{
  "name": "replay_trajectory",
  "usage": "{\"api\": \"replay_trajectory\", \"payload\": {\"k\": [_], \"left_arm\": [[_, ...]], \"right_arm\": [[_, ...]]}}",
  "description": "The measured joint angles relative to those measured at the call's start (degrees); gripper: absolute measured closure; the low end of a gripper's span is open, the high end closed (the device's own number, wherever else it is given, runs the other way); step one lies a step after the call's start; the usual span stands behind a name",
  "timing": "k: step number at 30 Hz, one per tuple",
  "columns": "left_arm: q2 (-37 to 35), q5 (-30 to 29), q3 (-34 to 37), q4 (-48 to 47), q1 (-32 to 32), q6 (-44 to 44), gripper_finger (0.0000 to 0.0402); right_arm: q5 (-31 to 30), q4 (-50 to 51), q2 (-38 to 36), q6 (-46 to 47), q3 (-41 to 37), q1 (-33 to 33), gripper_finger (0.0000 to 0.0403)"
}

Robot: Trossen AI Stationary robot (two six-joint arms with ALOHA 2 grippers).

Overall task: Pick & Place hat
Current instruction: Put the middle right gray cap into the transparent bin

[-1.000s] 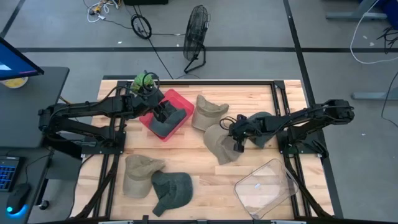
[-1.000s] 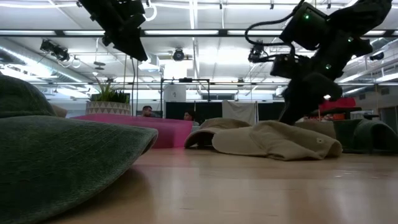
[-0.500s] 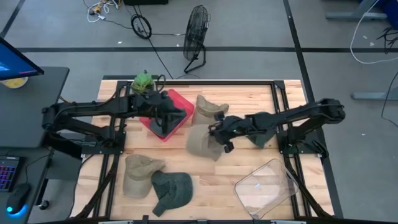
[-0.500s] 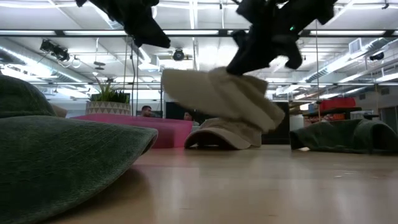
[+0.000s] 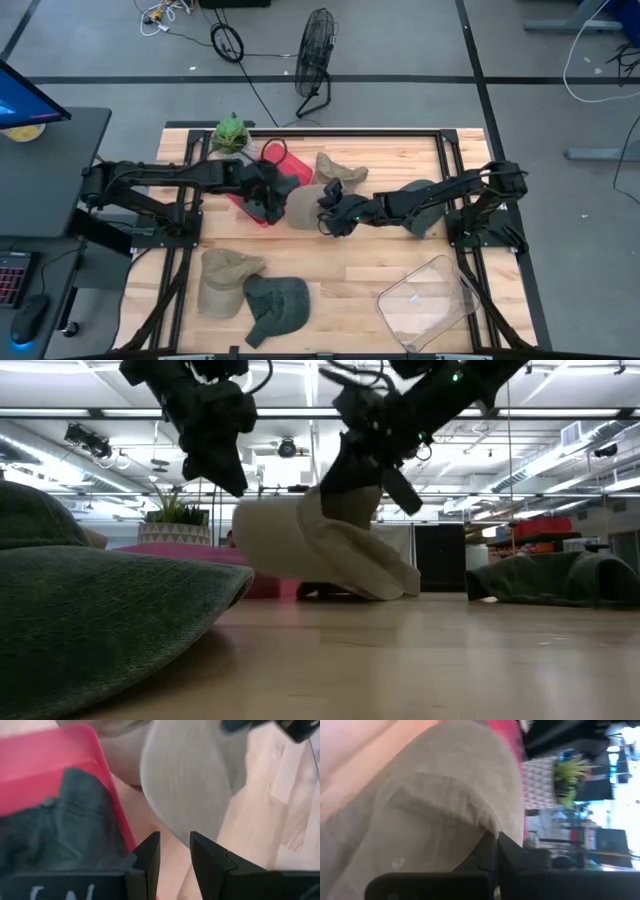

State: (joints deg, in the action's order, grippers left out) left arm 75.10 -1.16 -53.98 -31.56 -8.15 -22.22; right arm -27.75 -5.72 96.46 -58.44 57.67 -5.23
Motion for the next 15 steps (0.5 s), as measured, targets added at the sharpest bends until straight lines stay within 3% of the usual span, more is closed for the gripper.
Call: {"api": "replay_trajectory", "payload": {"k": [6, 11, 15], "left_arm": [[0.32, 0.01, 0.0, 1.2, 2.56, -1.19, 0.0291], [-0.38, -0.01, -0.07, 2.76, 3.33, -0.77, 0.0291], [-2.8, 0.02, -2.62, -2.7, 2.72, 3.06, 0.0292]], "right_arm": [[-8.71, -1.08, -0.83, -3.6, 0.07, 0.05, 0.0402], [-9.22, -1.59, -0.87, -3.54, 0.07, 0.01, 0.0402], [-10.29, -1.9, -0.87, -3.6, 0.04, 0.02, 0.0402]]}}
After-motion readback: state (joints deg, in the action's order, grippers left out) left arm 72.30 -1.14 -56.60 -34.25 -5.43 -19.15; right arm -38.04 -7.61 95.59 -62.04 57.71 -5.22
